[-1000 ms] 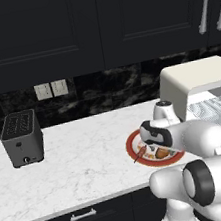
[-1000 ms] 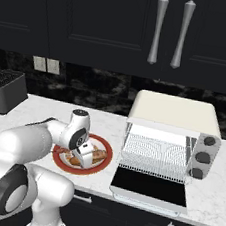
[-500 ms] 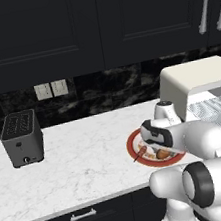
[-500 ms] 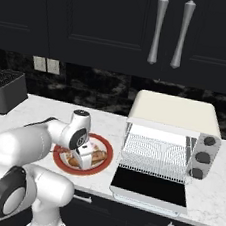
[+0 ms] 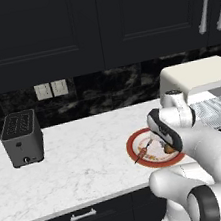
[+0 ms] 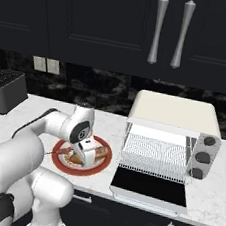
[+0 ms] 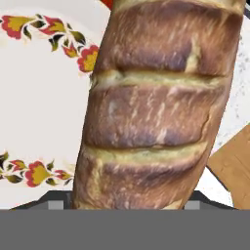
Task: Pick up the kebab skewer and baguette bread, and place them inside the toaster oven. Close the toaster oven door and start by setting the timer.
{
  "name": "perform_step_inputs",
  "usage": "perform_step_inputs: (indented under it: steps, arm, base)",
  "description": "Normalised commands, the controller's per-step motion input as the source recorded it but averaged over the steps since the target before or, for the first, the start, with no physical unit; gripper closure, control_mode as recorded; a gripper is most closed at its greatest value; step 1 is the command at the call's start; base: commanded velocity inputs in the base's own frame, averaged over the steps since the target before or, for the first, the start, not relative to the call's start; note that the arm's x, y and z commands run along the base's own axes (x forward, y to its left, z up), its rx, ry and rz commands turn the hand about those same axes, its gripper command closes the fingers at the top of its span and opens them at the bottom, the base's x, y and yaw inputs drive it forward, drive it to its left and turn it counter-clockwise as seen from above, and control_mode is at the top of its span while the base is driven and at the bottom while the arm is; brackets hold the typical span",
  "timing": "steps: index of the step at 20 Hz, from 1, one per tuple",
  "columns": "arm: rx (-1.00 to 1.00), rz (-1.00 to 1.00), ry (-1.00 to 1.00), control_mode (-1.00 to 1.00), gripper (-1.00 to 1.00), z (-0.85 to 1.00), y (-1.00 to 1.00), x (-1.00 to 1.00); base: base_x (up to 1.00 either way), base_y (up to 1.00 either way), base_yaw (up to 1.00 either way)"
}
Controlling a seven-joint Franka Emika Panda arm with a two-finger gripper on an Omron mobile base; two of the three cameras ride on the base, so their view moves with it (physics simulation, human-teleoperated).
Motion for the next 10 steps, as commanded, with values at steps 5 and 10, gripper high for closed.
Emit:
perform_step_inputs:
  steps: [5,10]
  arm:
    - [0.01,0.22,0.0,-1.0,1.0,0.83,-0.73,-0.32]
    - [0.0,0.42,0.0,-1.0,1.0,0.45,-0.99,-0.41]
  base:
    - [0.0,0.0,0.0]
    - [0.0,0.0,0.0]
